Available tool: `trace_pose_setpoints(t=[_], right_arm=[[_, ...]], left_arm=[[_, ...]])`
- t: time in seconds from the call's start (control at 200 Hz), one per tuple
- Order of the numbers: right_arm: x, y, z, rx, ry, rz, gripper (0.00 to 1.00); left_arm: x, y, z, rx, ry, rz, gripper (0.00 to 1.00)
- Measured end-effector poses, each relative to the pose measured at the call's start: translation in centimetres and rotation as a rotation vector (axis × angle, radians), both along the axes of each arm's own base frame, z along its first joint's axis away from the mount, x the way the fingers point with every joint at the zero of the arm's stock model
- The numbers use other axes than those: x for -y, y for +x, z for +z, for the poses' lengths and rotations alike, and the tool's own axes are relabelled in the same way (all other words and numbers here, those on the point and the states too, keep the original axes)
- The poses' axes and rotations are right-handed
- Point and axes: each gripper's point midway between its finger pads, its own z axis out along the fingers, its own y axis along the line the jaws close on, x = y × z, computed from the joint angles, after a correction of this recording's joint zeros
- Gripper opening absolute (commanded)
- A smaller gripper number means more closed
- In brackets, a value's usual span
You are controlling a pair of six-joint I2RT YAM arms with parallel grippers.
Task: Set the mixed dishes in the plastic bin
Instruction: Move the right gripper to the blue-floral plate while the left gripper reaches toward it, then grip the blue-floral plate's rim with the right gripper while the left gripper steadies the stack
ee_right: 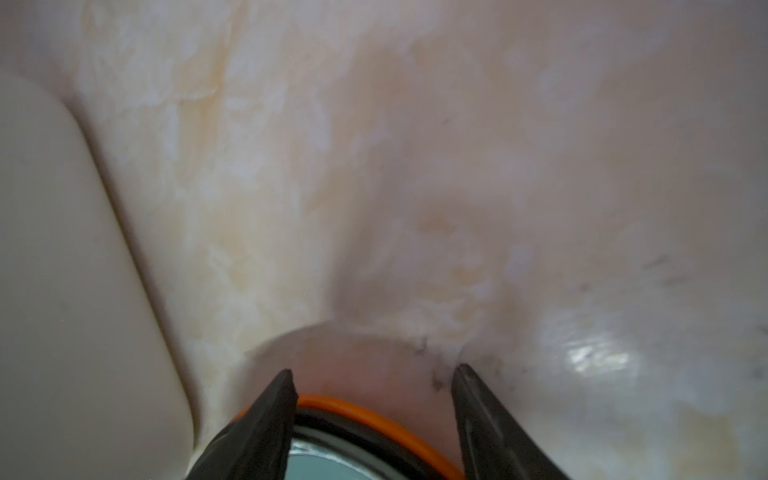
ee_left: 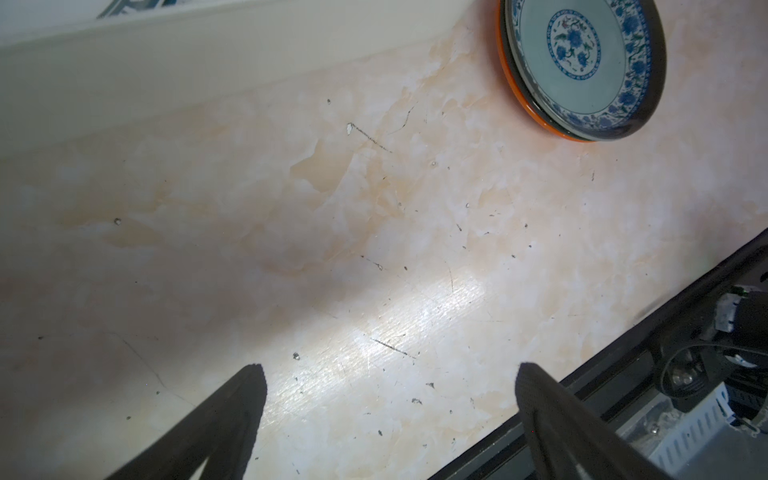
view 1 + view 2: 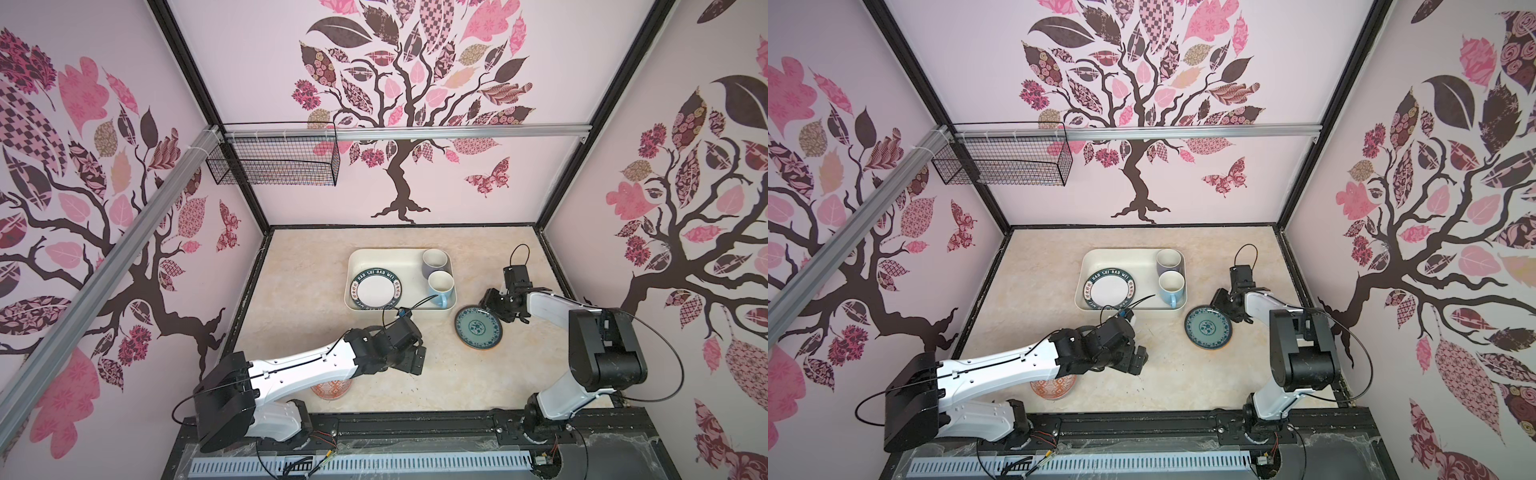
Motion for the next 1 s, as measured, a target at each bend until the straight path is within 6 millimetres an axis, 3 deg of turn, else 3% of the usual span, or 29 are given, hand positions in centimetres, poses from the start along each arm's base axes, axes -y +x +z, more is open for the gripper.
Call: trace_pose_setpoints(t=[0.26, 0.365, 0.48, 0.715, 0.855, 0.935, 0.995], right_arm=[[-7.1, -6.2, 0.1, -0.047, 0.064, 0.158, 0.63], [-9.1, -8.4, 0.1, -0.070, 0.082, 0.201, 0.63], [-10.5, -9.9, 0.4, -0.088, 0.083, 0.240, 0.63], [-8.4, -11.1, 3.5, -0.020, 0.005, 0.227, 0.59], [-7.4, -11.9, 6.1, 0.067, 0.009, 0.218, 0.55], [-7.1, -12.9, 6.1, 0.084, 0.023, 0.219, 0.53], [-6.7, -14.1, 5.0, 0.058, 0.028, 0.221, 0.53]], left_arm=[[-1.6, -0.9, -0.4, -0.005, -0.028, 0.023, 0.98], [-2.2, -1.3, -0.5, -0.008, -0.039, 0.033, 0.98], [-2.7, -1.7, -0.7, -0.018, -0.048, 0.039, 0.90], [-2.1, -2.6, -1.1, -0.035, -0.056, 0.022, 0.76], [-1.3, -3.5, -2.9, -0.068, -0.016, -0.002, 0.62], [-0.8, -3.8, -4.0, -0.091, 0.004, -0.007, 0.59], [-0.5, -4.0, -4.8, -0.105, 0.018, -0.015, 0.58]])
